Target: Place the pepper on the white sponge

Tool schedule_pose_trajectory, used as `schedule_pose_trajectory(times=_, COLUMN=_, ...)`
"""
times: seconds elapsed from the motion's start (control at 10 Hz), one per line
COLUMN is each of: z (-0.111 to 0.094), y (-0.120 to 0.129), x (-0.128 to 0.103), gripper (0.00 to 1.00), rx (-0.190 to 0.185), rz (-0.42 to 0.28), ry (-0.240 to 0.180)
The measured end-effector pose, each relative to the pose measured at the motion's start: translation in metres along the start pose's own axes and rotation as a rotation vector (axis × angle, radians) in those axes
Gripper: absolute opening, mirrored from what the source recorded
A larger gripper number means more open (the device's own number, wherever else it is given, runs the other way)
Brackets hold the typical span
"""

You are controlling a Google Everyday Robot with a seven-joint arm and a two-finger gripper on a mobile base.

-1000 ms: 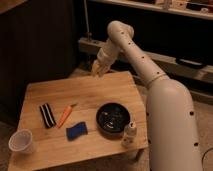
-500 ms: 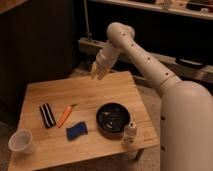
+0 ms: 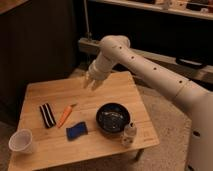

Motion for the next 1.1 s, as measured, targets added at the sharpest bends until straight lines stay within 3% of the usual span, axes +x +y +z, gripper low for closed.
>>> schedule_pose_trajectory(times=0.3, z=0.029, y=-0.033, x=-0.018, gripper=0.41, rx=-0.015, rz=0.02, ry=0.013)
schedule_pose_trajectory(times=0.6, z=0.07, y=-0.058, x=0.015, gripper=0.34, rx=-0.041, rz=0.005, ry=-0.011)
schedule_pose_trajectory(times=0.7, z=0.087, y=-0.058, x=0.024, gripper=0.39, rx=-0.063, rz=0.001, ry=-0.023)
schedule_pose_trajectory(times=0.9, z=0.116, y=-0.047, x=0.033, gripper=0.61, rx=-0.108, rz=0.016, ry=-0.06)
schedule_pose_trajectory(times=1.1, z=0.125, y=-0.038, x=0.034, gripper=0.79, rx=-0.136, rz=0.041, ry=-0.078)
